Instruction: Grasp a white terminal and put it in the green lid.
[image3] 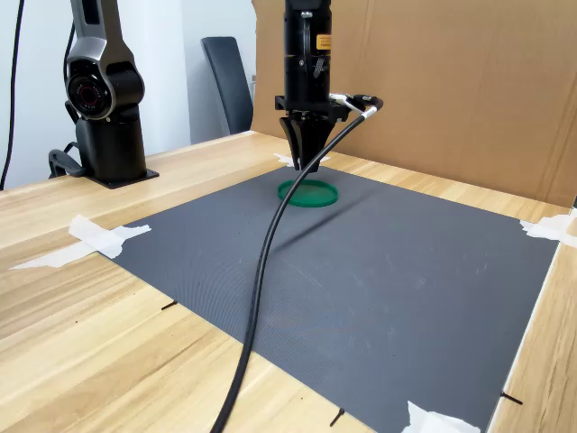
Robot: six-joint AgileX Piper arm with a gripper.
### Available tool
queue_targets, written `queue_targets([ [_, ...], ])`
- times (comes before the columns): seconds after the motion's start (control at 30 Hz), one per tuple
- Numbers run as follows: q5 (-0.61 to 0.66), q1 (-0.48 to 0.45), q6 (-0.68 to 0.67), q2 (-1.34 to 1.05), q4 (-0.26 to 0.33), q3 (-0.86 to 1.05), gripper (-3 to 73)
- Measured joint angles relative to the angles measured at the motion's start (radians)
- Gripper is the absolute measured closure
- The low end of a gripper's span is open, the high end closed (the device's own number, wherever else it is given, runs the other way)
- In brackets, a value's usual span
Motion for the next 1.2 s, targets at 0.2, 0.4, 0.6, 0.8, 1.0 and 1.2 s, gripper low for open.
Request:
queue_targets([
  [0.2, 0.003, 0.0, -0.032, 0.027, 0.005, 0.0, 48.1],
  [0.4, 0.0, 0.001, -0.039, 0.057, 0.016, 0.0, 24.2],
  [0.6, -0.018, 0.001, -0.039, 0.036, 0.018, 0.0, 20.9],
  [0.8, -0.039, 0.001, -0.039, -0.051, 0.018, 0.0, 20.7],
  [1.0, -0.034, -0.004, -0.033, -0.188, 0.021, 0.004, 20.7],
  [1.2, -0.164, -0.184, 0.098, -0.344, 0.071, 0.01, 41.7],
])
